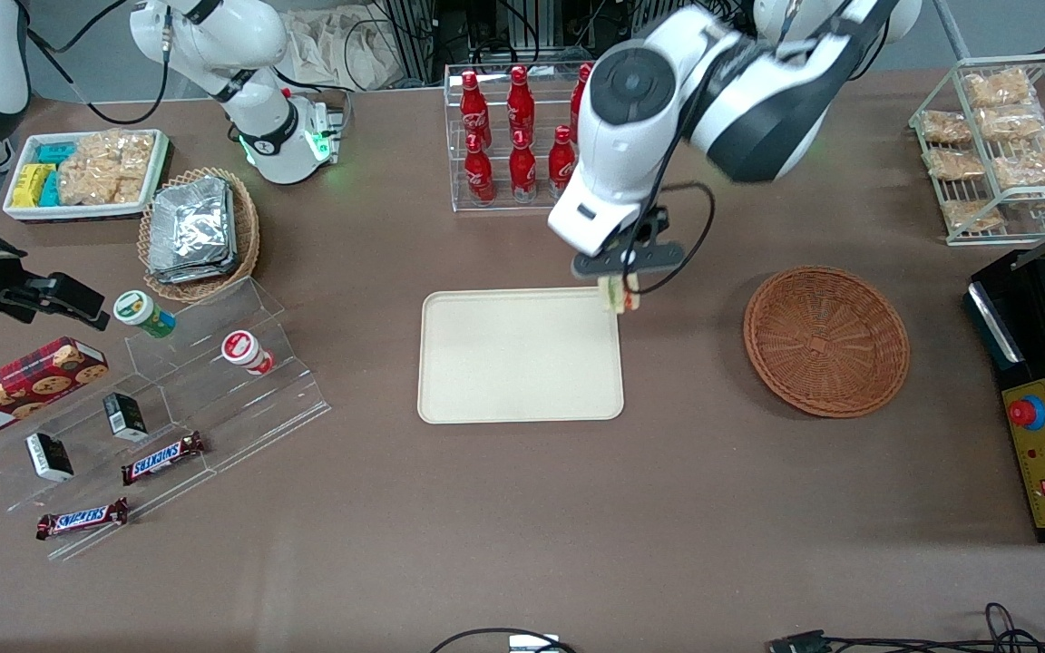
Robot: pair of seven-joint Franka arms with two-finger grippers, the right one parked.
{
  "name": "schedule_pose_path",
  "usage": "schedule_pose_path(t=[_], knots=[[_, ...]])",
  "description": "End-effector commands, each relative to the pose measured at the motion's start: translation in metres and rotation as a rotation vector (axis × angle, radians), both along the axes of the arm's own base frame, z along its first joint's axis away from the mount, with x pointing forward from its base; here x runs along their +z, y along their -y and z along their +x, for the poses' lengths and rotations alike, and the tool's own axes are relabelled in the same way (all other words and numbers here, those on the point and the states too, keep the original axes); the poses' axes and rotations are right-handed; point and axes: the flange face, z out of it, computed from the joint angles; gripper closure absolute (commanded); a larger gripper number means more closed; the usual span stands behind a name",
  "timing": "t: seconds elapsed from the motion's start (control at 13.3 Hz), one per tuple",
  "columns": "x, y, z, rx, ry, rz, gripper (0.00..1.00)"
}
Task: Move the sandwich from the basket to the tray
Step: 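Carry the held sandwich with the left gripper over the cream tray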
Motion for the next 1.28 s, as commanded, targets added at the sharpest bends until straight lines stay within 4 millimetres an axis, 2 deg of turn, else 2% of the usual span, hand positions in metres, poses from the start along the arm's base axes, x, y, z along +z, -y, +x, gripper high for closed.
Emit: schedule_pose_path(t=[0.0, 0.3, 0.6, 0.9, 0.98, 1.05, 1.2], knots=[[-0.075, 0.006, 0.01, -0.03, 0.024, 0.007, 0.97], [-0.185, 0.01, 0.007, -0.122, 0.036, 0.026, 0.96], [-0.224, 0.015, 0.008, -0.115, 0.04, 0.013, 0.96], [-0.235, 0.016, 0.008, -0.122, 0.041, 0.005, 0.91], [-0.235, 0.016, 0.008, -0.123, 0.04, 0.006, 0.75], [-0.235, 0.015, 0.009, -0.121, 0.04, 0.007, 0.04], [-0.234, 0.014, 0.01, -0.119, 0.042, 0.007, 0.0]])
